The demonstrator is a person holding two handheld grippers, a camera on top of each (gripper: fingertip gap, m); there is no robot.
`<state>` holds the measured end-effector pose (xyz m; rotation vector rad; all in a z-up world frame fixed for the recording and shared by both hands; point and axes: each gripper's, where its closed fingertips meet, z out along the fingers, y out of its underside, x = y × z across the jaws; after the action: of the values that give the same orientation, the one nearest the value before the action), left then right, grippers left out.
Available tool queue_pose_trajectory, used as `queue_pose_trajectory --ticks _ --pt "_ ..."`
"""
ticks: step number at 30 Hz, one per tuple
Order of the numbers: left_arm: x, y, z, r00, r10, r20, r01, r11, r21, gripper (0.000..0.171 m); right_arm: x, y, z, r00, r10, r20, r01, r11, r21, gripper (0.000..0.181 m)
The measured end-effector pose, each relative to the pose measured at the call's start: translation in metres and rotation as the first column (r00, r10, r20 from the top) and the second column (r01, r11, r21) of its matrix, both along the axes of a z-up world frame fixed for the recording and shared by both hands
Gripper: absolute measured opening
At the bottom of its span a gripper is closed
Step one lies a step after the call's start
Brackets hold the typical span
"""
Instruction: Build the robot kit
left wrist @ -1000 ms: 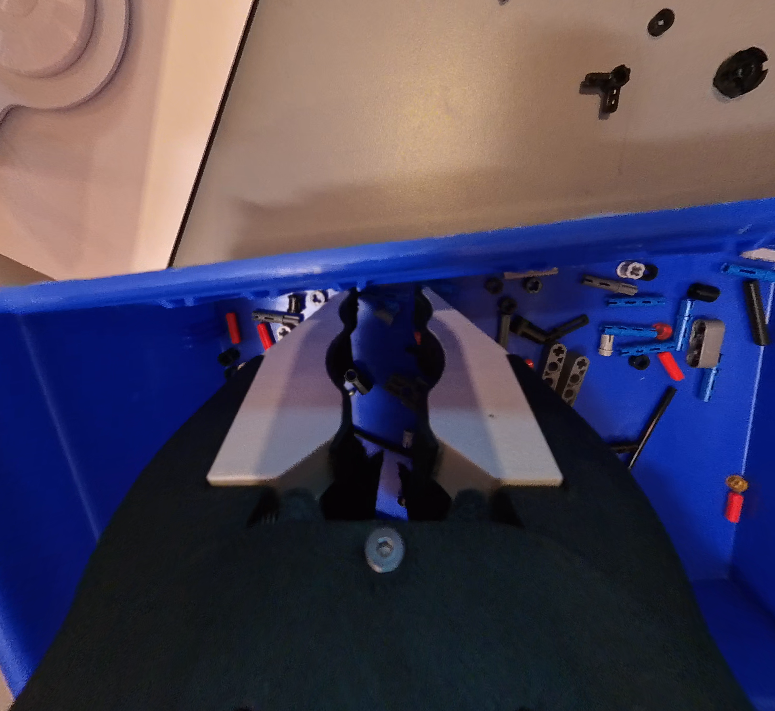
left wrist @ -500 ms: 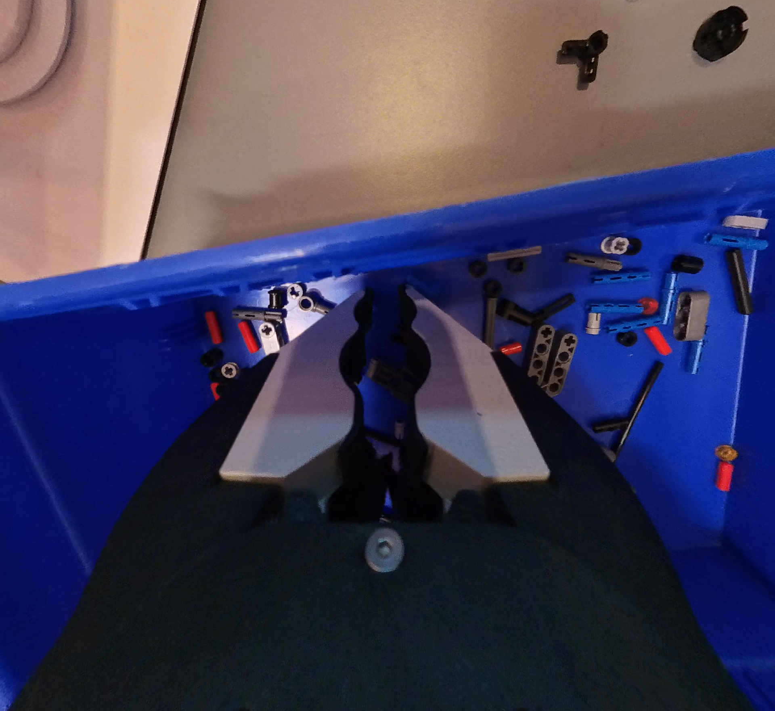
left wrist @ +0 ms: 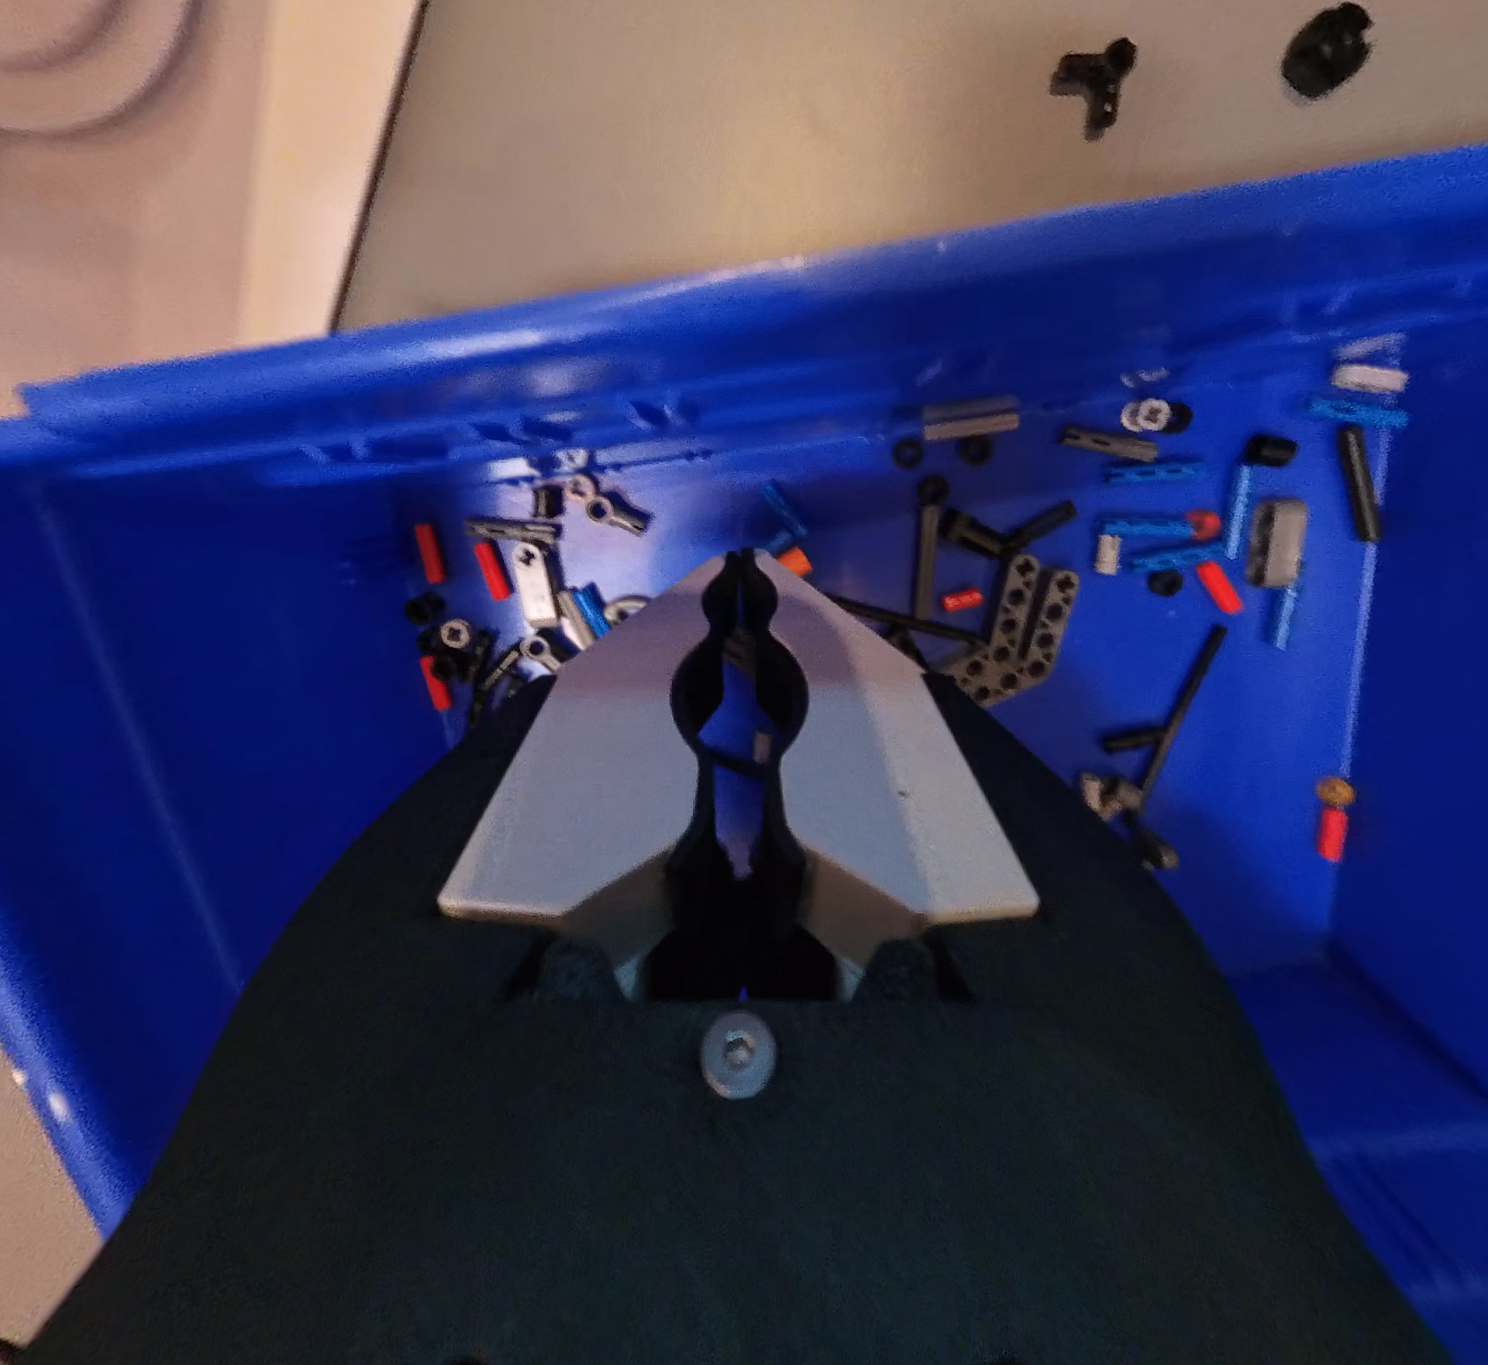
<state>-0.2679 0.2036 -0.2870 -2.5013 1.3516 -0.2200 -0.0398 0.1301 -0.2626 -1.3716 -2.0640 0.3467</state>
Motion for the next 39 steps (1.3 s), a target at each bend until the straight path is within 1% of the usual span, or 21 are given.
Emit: queue_pose_trajectory --ticks 1,2,4,5,9,11,13,15,19,22,24,27,30,32,37,39 --pt "-0.003 -0.002 -0.001 1.0 -0.002 -0.013 0.002 1.0 -0.013 0.003 0.0 0.0 0.0 1.0 -0.001 -0.001 0.001 1.0 -0.001 0.042" --pt "-0.007 0.0 -0.002 0.999 -0.02 -0.044 0.021 1.0 0.012 0.009 0.0 0.0 0.0 1.0 0.0 -0.002 0.0 1.0 -0.001 0.042" --pt "-0.007 -0.005 -0.008 0.994 -0.08 -0.076 0.081 0.997 0.005 0.01 0.0 -0.001 0.001 1.0 0.002 -0.004 -0.002 1.0 0.0 0.042" --pt "-0.008 -0.004 -0.011 0.991 -0.09 -0.095 0.091 0.996 0.008 0.01 0.0 -0.001 0.001 1.0 0.002 -0.003 -0.002 1.0 0.0 0.042" --pt "-0.005 -0.007 -0.017 0.98 -0.154 -0.125 0.154 0.988 -0.011 0.004 0.0 0.001 0.0 1.0 -0.002 0.002 0.002 1.0 0.002 0.042" --pt "-0.002 -0.008 -0.017 0.977 -0.182 -0.11 0.181 0.983 -0.018 0.0 0.0 0.0 0.0 1.0 -0.001 0.001 0.001 1.0 0.002 0.042" --pt "-0.003 -0.005 -0.016 0.979 -0.171 -0.113 0.171 0.985 -0.01 0.007 0.0 0.0 0.0 1.0 0.0 0.001 0.0 1.0 0.003 0.042" --pt "0.001 -0.006 -0.016 0.982 -0.165 -0.089 0.164 0.986 -0.013 0.01 0.0 0.0 0.001 1.0 -0.001 -0.001 0.001 1.0 0.005 0.042" --pt "0.002 -0.003 -0.016 0.992 -0.103 -0.07 0.102 0.995 -0.017 0.014 0.0 0.0 0.001 1.0 0.001 -0.001 -0.001 1.0 0.006 0.042" --pt "0.004 -0.001 -0.016 0.998 -0.052 -0.041 0.051 0.998 -0.024 0.023 0.0 0.0 0.001 1.0 0.001 0.0 -0.001 1.0 0.006 0.042" --pt "0.006 0.001 -0.016 1.0 -0.016 -0.017 0.015 0.999 -0.031 0.024 0.0 0.0 0.001 1.0 0.0 0.0 0.0 1.0 0.007 0.042" --pt "0.007 0.005 -0.015 0.998 0.055 0.01 -0.054 0.998 -0.037 0.019 0.0 0.0 0.001 1.0 0.001 -0.001 -0.001 1.0 0.007 0.042" --pt "0.005 0.008 -0.016 0.996 0.085 0.008 -0.084 0.996 -0.034 0.011 0.001 0.0 0.001 1.0 0.001 0.001 -0.001 1.0 0.01 0.042" --pt "0.004 0.009 -0.016 0.997 0.083 0.006 -0.082 0.996 -0.031 0.005 0.001 0.0 0.002 1.0 0.001 -0.001 -0.001 1.0 0.011 0.042" --pt "0.002 0.007 -0.015 0.998 0.061 -0.035 -0.061 0.998 0.001 0.003 0.001 -0.001 0.003 1.0 0.001 -0.005 -0.001 1.0 0.015 0.042" --pt "0.0 0.006 -0.009 0.997 0.061 -0.042 -0.06 0.998 0.019 0.002 0.001 -0.001 0.004 1.0 0.001 -0.007 -0.001 1.0 0.016 0.042"
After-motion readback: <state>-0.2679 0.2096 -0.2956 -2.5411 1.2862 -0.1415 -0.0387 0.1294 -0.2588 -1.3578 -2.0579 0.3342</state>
